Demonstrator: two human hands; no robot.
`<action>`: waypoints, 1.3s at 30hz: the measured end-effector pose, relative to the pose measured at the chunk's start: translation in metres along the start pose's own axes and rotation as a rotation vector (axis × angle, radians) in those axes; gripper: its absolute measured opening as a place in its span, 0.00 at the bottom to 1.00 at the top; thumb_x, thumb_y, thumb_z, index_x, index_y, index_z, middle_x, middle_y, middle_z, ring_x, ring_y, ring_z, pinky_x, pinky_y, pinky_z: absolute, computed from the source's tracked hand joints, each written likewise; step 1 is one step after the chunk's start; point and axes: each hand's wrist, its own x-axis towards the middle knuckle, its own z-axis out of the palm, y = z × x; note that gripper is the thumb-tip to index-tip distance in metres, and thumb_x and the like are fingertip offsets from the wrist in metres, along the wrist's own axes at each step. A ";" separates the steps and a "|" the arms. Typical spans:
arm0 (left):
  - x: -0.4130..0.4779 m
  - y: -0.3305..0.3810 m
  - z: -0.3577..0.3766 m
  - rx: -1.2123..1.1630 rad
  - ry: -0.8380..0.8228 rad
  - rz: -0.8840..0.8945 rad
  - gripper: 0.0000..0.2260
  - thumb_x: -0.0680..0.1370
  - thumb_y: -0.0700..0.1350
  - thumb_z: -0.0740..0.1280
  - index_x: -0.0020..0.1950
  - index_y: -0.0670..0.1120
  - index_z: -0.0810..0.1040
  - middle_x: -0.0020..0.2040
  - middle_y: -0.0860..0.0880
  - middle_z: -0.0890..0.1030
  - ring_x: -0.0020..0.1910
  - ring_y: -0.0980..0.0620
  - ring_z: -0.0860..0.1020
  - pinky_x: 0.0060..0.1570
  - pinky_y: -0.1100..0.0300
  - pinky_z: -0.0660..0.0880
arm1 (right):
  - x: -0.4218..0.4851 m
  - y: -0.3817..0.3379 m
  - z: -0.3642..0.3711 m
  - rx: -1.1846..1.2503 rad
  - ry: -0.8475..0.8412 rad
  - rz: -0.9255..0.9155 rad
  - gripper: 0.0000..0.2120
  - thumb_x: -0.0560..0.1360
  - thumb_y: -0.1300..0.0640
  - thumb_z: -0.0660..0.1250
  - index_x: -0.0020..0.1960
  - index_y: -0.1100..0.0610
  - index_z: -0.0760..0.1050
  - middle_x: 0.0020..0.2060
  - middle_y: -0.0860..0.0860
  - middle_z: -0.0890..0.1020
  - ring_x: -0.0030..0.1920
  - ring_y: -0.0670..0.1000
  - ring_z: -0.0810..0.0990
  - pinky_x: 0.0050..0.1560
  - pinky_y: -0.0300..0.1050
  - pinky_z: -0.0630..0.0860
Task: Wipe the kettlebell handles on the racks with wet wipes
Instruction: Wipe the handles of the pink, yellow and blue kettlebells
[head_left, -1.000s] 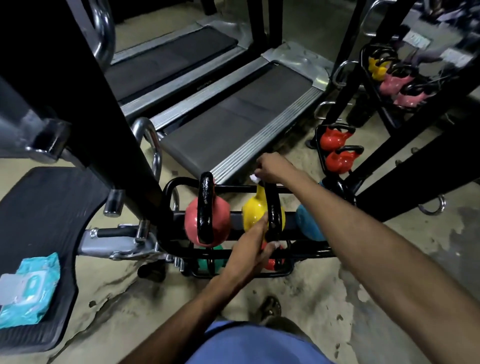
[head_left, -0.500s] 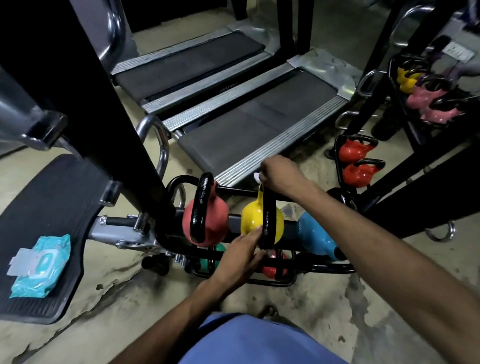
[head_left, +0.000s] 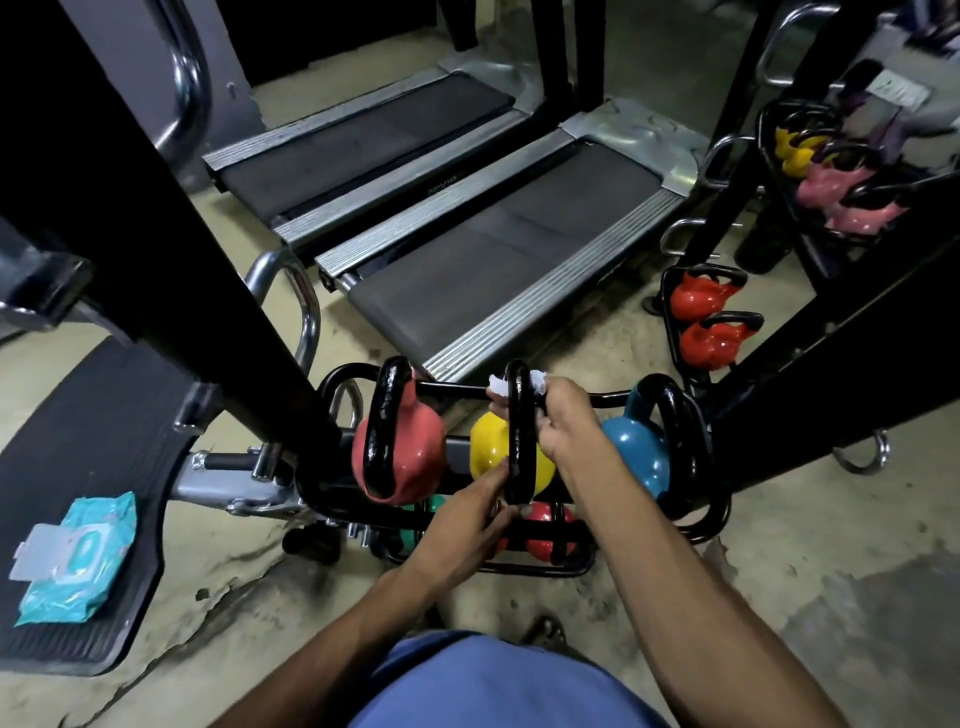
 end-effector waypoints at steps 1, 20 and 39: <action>0.000 -0.002 0.000 -0.004 0.002 -0.001 0.22 0.82 0.57 0.64 0.75 0.55 0.69 0.63 0.51 0.81 0.59 0.50 0.80 0.60 0.50 0.76 | -0.001 0.002 -0.001 -0.238 0.101 -0.179 0.13 0.80 0.68 0.58 0.40 0.62 0.77 0.31 0.57 0.83 0.33 0.58 0.83 0.34 0.50 0.80; 0.005 -0.011 0.004 0.104 0.027 0.033 0.24 0.83 0.51 0.65 0.79 0.47 0.67 0.73 0.49 0.77 0.71 0.49 0.75 0.63 0.60 0.71 | -0.001 0.012 -0.031 -0.625 0.125 -0.437 0.10 0.76 0.63 0.63 0.39 0.59 0.80 0.37 0.60 0.82 0.36 0.56 0.80 0.37 0.49 0.76; 0.007 -0.011 -0.002 0.117 -0.033 0.046 0.29 0.84 0.53 0.65 0.82 0.43 0.62 0.77 0.44 0.72 0.74 0.46 0.71 0.67 0.55 0.68 | -0.010 -0.008 0.035 -2.344 -0.063 -0.885 0.12 0.77 0.60 0.62 0.57 0.59 0.80 0.58 0.55 0.80 0.63 0.59 0.78 0.55 0.52 0.78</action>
